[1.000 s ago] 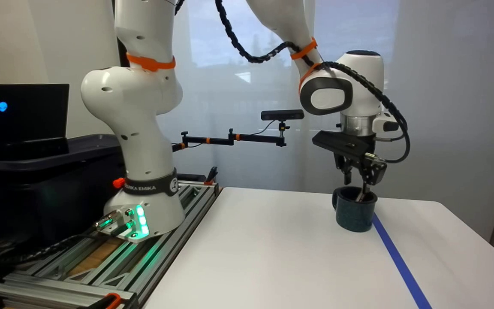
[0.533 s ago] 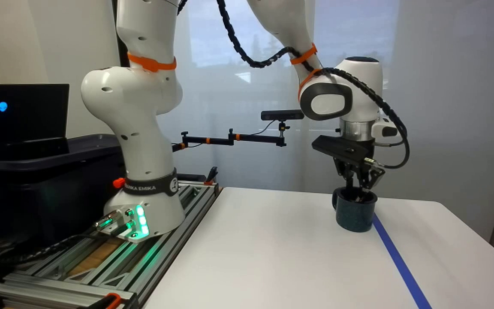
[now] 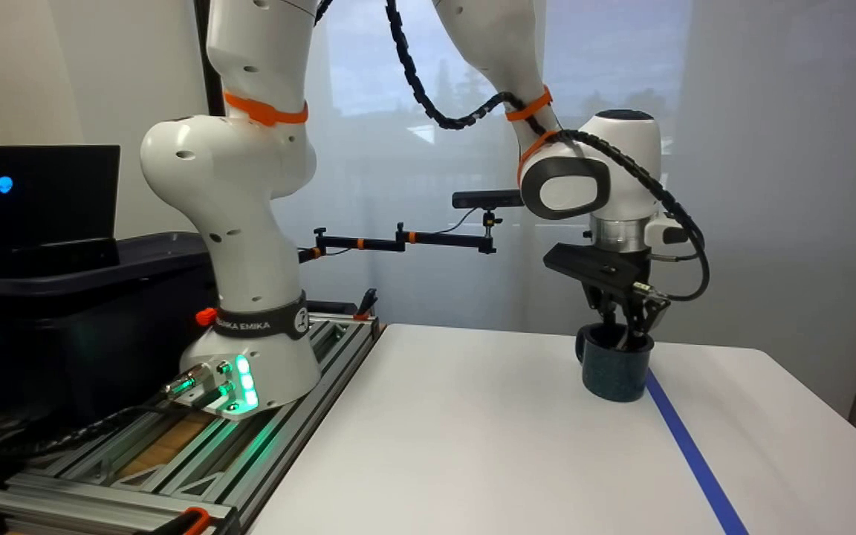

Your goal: Remove the marker from the cup

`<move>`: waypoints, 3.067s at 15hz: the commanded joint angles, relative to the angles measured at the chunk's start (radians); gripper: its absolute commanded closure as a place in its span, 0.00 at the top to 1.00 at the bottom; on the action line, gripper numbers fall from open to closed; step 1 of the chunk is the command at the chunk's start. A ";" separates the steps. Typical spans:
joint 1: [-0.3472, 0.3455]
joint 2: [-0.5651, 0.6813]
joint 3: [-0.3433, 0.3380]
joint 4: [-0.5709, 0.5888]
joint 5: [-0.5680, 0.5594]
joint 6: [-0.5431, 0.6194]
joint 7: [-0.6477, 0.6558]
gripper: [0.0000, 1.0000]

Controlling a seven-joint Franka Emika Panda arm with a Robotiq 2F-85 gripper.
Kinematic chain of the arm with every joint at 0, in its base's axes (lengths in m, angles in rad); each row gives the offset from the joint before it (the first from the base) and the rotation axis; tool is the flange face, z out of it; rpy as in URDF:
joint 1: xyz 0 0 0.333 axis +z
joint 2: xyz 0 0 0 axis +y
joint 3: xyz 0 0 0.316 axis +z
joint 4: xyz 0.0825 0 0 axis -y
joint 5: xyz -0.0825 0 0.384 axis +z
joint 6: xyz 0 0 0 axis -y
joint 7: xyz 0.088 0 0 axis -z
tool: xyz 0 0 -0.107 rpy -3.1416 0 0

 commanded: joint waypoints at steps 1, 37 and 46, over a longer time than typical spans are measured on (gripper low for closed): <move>-0.014 0.035 0.020 0.025 -0.022 0.037 0.024 0.42; -0.092 -0.001 -0.255 -0.129 -0.027 -0.097 0.233 0.05; -0.119 0.058 -0.198 -0.138 -0.109 0.058 0.266 0.46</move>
